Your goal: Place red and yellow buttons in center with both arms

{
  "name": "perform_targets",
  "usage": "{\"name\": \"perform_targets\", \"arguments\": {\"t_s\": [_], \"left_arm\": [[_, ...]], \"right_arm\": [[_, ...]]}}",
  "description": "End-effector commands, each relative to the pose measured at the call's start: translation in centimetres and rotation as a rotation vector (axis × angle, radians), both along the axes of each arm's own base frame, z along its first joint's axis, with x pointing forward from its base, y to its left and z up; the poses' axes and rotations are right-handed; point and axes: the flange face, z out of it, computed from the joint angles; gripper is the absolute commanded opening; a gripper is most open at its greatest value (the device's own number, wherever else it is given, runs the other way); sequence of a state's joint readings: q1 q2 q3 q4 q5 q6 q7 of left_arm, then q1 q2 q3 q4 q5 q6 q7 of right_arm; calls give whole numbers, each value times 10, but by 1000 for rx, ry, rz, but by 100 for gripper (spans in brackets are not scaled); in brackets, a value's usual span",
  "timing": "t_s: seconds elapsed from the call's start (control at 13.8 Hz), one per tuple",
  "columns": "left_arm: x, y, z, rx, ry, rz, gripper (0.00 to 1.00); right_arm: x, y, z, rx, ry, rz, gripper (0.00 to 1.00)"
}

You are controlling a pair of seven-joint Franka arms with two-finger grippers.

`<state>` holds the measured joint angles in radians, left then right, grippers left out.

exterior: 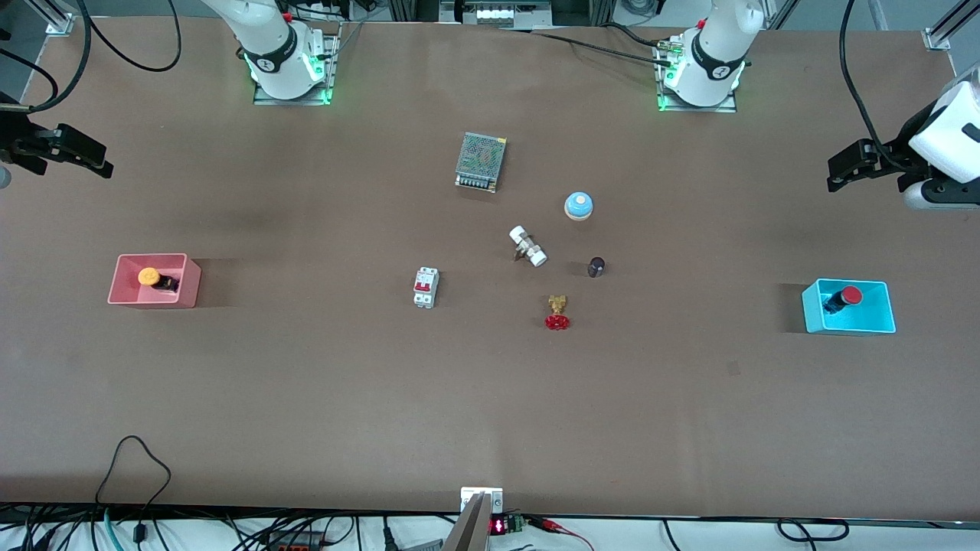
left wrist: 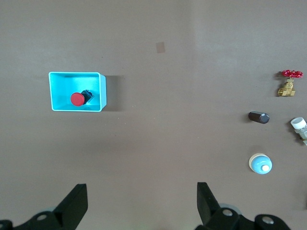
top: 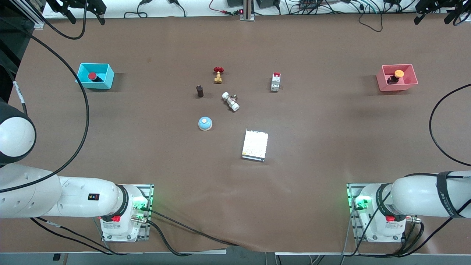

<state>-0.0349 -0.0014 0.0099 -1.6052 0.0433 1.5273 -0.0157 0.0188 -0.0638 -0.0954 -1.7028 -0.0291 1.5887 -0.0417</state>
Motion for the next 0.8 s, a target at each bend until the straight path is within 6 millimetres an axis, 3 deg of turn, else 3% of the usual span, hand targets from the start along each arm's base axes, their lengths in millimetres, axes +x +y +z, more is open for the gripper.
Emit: {"name": "perform_targets", "arguments": {"t_s": [0.0, 0.58, 0.72], "left_arm": [[2, 3, 4, 14, 5, -10, 100], [2, -1, 3, 16, 7, 2, 100], [3, 0, 0, 17, 12, 2, 100]], "right_arm": [[-8, 0, 4, -7, 14, -4, 100], [4, -7, -8, -16, 9, -14, 100], [13, -3, -22, -21, 25, -4, 100]]}}
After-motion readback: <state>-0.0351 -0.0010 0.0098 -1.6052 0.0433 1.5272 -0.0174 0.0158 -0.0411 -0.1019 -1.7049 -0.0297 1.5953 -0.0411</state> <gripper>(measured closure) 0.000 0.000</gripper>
